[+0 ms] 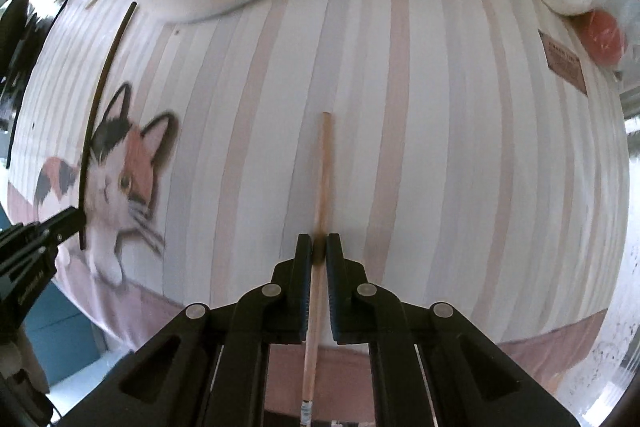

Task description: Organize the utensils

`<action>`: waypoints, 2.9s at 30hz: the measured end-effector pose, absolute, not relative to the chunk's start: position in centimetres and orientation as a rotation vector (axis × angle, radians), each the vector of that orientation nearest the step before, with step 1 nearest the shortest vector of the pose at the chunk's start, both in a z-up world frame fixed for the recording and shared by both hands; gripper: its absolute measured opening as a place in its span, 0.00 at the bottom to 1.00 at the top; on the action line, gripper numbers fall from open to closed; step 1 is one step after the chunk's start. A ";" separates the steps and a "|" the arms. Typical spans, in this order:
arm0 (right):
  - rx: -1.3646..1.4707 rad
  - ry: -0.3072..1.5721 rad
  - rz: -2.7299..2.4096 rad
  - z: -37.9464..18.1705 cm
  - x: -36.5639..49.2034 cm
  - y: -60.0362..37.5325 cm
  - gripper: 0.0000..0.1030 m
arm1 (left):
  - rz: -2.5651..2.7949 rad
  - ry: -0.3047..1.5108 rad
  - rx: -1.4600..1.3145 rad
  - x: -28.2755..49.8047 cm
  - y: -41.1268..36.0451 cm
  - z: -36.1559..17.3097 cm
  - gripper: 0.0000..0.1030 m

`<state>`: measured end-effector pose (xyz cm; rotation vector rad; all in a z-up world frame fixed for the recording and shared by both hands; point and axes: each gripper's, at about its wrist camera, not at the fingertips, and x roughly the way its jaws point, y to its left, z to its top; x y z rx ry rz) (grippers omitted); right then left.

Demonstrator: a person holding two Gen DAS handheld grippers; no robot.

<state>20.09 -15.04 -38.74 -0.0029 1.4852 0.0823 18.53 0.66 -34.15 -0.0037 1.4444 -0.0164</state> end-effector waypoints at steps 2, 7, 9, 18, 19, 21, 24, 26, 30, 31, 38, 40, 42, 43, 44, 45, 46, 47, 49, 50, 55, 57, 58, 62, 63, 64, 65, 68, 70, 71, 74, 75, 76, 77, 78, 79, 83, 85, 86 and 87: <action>0.060 1.494 0.076 -38.8 20.0 -15.5 0.08 | 0.016 1.455 0.018 18.5 0.8 -33.7 0.08; 0.165 1.432 0.023 -36.9 20.2 -17.8 0.51 | 0.071 1.351 0.042 21.9 3.5 -31.0 0.21; 0.202 1.388 -0.024 -36.1 20.3 -19.2 0.76 | 0.100 1.321 0.047 22.6 4.6 -30.9 0.49; 0.215 1.426 -0.252 -39.1 19.6 -25.3 0.78 | 0.220 1.299 0.009 25.9 8.8 -34.7 0.74; 0.215 1.434 -0.262 -39.7 19.5 -25.5 0.85 | 0.230 1.288 0.008 26.0 9.0 -34.9 0.79; 0.217 1.424 -0.278 -40.4 19.4 -26.0 1.00 | 0.238 1.258 -0.004 26.3 9.6 -34.9 0.84; 0.211 1.404 -0.276 -40.9 18.9 -25.8 1.00 | 0.256 1.217 -0.084 27.4 11.0 -35.3 0.90; 0.209 1.399 -0.275 -40.9 18.1 -26.0 1.00 | 0.273 1.209 -0.195 29.0 14.1 -36.3 0.92; 0.211 1.402 -0.272 -41.0 17.3 -27.6 1.00 | 0.216 1.257 -0.139 30.0 13.5 -36.4 1.00; 0.216 1.408 -0.275 -41.0 17.3 -27.7 1.00 | 0.208 1.263 -0.134 30.3 13.5 -36.4 1.00; 0.227 1.439 -0.278 -40.8 19.0 -28.6 1.00 | 0.199 1.258 -0.130 30.9 13.5 -36.5 1.00; 0.225 1.432 -0.278 -40.7 20.1 -28.9 1.00 | 0.207 1.245 -0.135 30.4 13.0 -36.3 1.00; 0.222 1.421 -0.278 -40.5 20.5 -28.9 1.00 | 0.220 1.226 -0.143 29.9 12.6 -36.1 1.00; 0.222 1.414 -0.280 -40.7 20.4 -28.8 1.00 | 0.231 1.215 -0.150 29.8 12.5 -36.0 1.00; 0.221 1.397 -0.283 -40.7 20.2 -28.7 1.00 | 0.239 1.209 -0.153 29.6 12.2 -35.9 1.00; 0.219 1.379 -0.286 -40.6 19.8 -28.6 1.00 | 0.240 1.209 -0.152 29.6 12.1 -35.9 1.00; 0.215 1.357 -0.287 -40.6 19.5 -28.5 1.00 | 0.229 1.216 -0.143 29.6 12.0 -35.8 1.00; 0.215 1.351 -0.289 -40.6 19.2 -28.4 1.00 | 0.216 1.226 -0.133 29.8 11.8 -35.8 1.00; 0.218 1.348 -0.292 -40.6 19.1 -28.4 1.00 | 0.192 1.245 -0.118 30.1 11.7 -35.7 1.00; 0.219 1.349 -0.293 -40.7 19.1 -28.4 1.00 | 0.180 1.252 -0.110 30.2 11.7 -35.7 1.00; 0.245 1.409 -0.296 -40.4 19.7 -28.4 0.97 | 0.141 1.276 -0.074 30.7 10.9 -34.9 0.90; 0.243 1.413 -0.246 -39.7 20.2 -27.6 0.81 | 0.099 1.261 -0.053 30.6 9.9 -33.7 0.89; 0.252 1.414 -0.203 -39.3 20.2 -26.9 0.77 | 0.075 1.256 -0.033 30.6 9.1 -33.1 0.89; 0.233 1.452 -0.067 -39.1 20.3 -23.3 0.73 | -0.002 1.264 0.046 31.0 6.2 -32.5 0.89; 0.220 1.466 -0.053 -39.3 20.3 -22.5 0.69 | -0.011 1.270 0.061 31.1 5.7 -32.6 0.89; 0.182 1.462 -0.061 -39.3 20.3 -21.9 0.69 | -0.010 1.289 0.082 31.3 5.1 -32.9 0.85; 0.136 1.463 -0.067 -39.4 20.3 -21.1 0.69 | -0.022 1.308 0.091 31.5 4.5 -33.2 0.77; 0.071 1.467 -0.080 -39.4 20.5 -20.0 0.65 | -0.024 1.339 0.128 31.6 3.6 -34.0 0.56; 0.050 1.463 -0.078 -39.2 20.6 -19.6 0.57 | -0.038 1.339 0.129 31.7 3.0 -34.0 0.49; 0.047 1.465 -0.077 -39.1 20.6 -19.3 0.55 | -0.044 1.339 0.133 31.7 2.8 -34.0 0.44; 0.043 1.460 -0.077 -38.7 20.7 -18.6 0.35 | -0.069 1.345 0.116 31.6 2.2 -33.9 0.26; 0.044 1.457 -0.079 -38.6 20.8 -18.5 0.21 | -0.075 1.348 0.113 31.6 1.9 -33.8 0.23; 0.050 1.458 -0.091 -38.6 21.0 -18.5 0.09 | -0.085 1.348 0.112 31.6 1.6 -33.7 0.16; 0.065 1.454 -0.104 -38.5 21.2 -18.7 0.07 | -0.086 1.349 0.113 31.5 1.3 -33.7 0.13; 0.084 1.450 -0.111 -38.7 21.2 -18.5 0.07 | -0.087 1.350 0.114 31.5 0.9 -33.7 0.09; 0.109 1.446 -0.120 -38.6 21.5 -18.8 0.07 | -0.086 1.354 0.111 31.3 0.8 -33.7 0.06; 0.192 1.447 -0.132 -38.5 23.6 -20.5 0.07 | -0.087 1.384 0.076 30.3 0.3 -33.7 0.05; 0.220 1.446 -0.136 -38.4 24.7 -21.2 0.07 | -0.096 1.408 0.054 29.4 0.1 -33.7 0.05; 0.232 1.445 -0.136 -38.4 25.3 -21.6 0.07 | -0.101 1.420 0.045 28.9 0.1 -33.7 0.05; 0.236 1.445 -0.135 -38.2 25.4 -21.8 0.07 | -0.103 1.428 0.038 28.3 0.0 -33.7 0.05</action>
